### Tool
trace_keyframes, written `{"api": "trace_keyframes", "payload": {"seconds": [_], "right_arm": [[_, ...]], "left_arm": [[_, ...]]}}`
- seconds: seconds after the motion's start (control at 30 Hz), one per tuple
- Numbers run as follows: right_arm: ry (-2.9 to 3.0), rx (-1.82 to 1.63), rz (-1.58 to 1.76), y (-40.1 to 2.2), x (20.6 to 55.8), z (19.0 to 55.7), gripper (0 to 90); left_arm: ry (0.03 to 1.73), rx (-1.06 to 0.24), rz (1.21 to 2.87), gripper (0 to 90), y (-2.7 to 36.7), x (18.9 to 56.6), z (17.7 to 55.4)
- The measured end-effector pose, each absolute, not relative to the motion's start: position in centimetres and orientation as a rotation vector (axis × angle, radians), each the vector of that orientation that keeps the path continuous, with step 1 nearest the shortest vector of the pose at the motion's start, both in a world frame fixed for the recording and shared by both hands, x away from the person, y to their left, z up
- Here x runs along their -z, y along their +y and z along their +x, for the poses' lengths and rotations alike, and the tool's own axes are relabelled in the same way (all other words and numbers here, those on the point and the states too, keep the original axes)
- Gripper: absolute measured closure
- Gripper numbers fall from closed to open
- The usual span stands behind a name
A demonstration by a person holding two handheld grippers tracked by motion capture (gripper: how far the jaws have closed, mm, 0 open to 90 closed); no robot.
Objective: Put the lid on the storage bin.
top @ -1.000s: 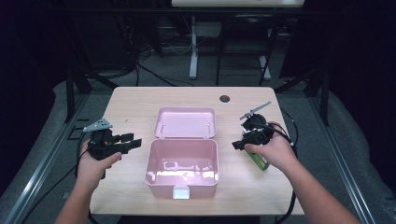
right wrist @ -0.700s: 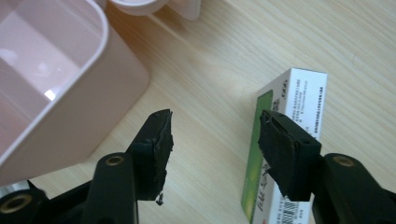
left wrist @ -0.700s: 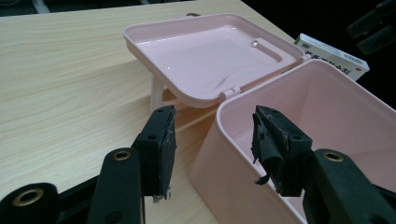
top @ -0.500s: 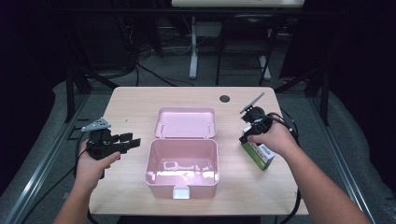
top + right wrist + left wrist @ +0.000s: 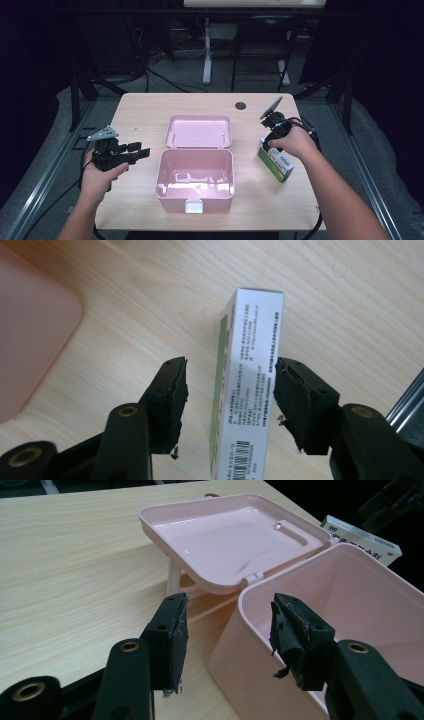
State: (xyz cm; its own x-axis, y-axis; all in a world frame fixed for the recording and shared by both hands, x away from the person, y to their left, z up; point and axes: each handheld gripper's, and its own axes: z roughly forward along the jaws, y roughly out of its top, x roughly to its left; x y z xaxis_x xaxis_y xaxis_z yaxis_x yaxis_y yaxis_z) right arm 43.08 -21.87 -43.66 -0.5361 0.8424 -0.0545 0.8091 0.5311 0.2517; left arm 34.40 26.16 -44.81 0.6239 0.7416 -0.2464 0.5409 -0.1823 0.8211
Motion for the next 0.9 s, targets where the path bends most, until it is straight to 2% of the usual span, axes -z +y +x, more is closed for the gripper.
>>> {"api": "trace_keyframes", "payload": {"seconds": [0.43, 0.77, 0.9], "right_arm": [[2.593, -0.259, 1.466, -23.0, 45.3, 43.3, 48.6], [2.607, -0.217, 1.497, -23.6, 46.1, 43.3, 60.9], [2.605, -0.229, 1.514, -23.7, 46.1, 43.2, 61.8]], "left_arm": [[1.032, -0.258, 1.844, 48.7, 26.6, 44.7, 34.5], [1.04, -0.253, 1.843, 48.5, 26.6, 44.8, 34.5], [1.039, -0.25, 1.846, 48.4, 26.6, 44.9, 34.6]]}}
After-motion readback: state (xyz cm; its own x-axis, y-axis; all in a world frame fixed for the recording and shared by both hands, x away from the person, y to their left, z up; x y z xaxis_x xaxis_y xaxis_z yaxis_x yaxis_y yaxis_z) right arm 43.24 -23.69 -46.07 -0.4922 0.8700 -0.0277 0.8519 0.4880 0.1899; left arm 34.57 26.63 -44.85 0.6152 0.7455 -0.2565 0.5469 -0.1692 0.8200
